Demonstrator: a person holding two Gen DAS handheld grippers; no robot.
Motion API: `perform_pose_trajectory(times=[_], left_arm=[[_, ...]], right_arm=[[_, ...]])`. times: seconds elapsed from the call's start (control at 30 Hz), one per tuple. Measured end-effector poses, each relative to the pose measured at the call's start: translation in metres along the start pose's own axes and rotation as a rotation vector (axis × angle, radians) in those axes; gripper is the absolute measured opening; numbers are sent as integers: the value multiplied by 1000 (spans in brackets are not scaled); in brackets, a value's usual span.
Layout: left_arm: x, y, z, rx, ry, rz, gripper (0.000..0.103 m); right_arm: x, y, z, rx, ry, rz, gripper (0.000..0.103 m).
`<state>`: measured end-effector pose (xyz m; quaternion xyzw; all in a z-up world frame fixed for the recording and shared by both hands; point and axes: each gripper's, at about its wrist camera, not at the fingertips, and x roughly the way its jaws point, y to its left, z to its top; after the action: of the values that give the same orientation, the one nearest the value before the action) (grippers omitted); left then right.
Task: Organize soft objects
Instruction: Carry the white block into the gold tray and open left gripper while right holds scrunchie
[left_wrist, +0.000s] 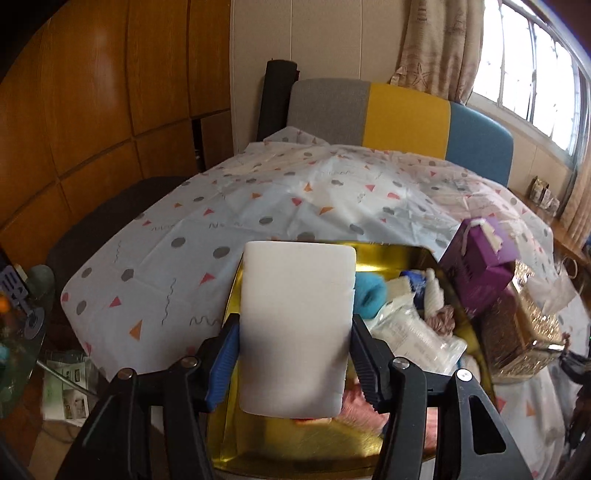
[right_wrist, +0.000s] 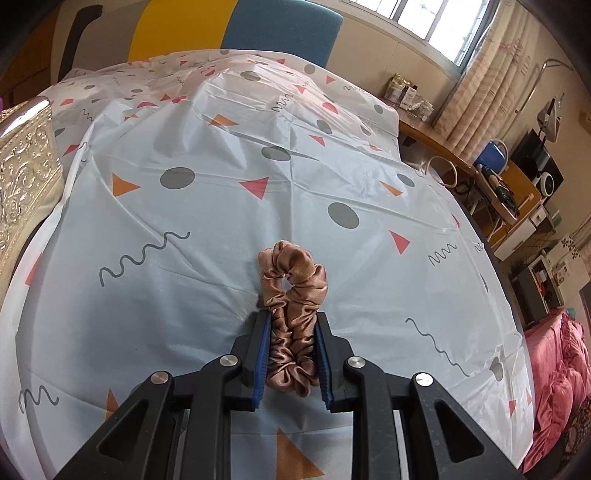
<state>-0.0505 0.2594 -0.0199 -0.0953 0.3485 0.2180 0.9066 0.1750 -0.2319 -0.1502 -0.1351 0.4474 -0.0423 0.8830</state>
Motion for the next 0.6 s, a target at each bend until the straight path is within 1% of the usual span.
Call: perform_pose_trajectory(times=[0.17, 0.27, 0.33, 0.43, 0.5, 0.6], left_arm=[[12, 15, -15, -73, 52, -14, 58], [10, 29, -18, -132, 61, -27, 58], [9, 37, -22, -150, 69, -27, 58], [13, 37, -30, -139, 94, -13, 58], [20, 34, -35, -137, 122, -28, 57], [30, 17, -39, -89, 137, -32, 58]], right_arm=[[-1, 6, -2, -19, -7, -34, 22], [-1, 7, -2, -25, -8, -44, 22], [-1, 8, -2, -26, -8, -47, 22], [-1, 8, -2, -27, -8, -48, 22], [-1, 8, -2, -27, -7, -47, 22], [-1, 8, -2, -30, -7, -50, 22]])
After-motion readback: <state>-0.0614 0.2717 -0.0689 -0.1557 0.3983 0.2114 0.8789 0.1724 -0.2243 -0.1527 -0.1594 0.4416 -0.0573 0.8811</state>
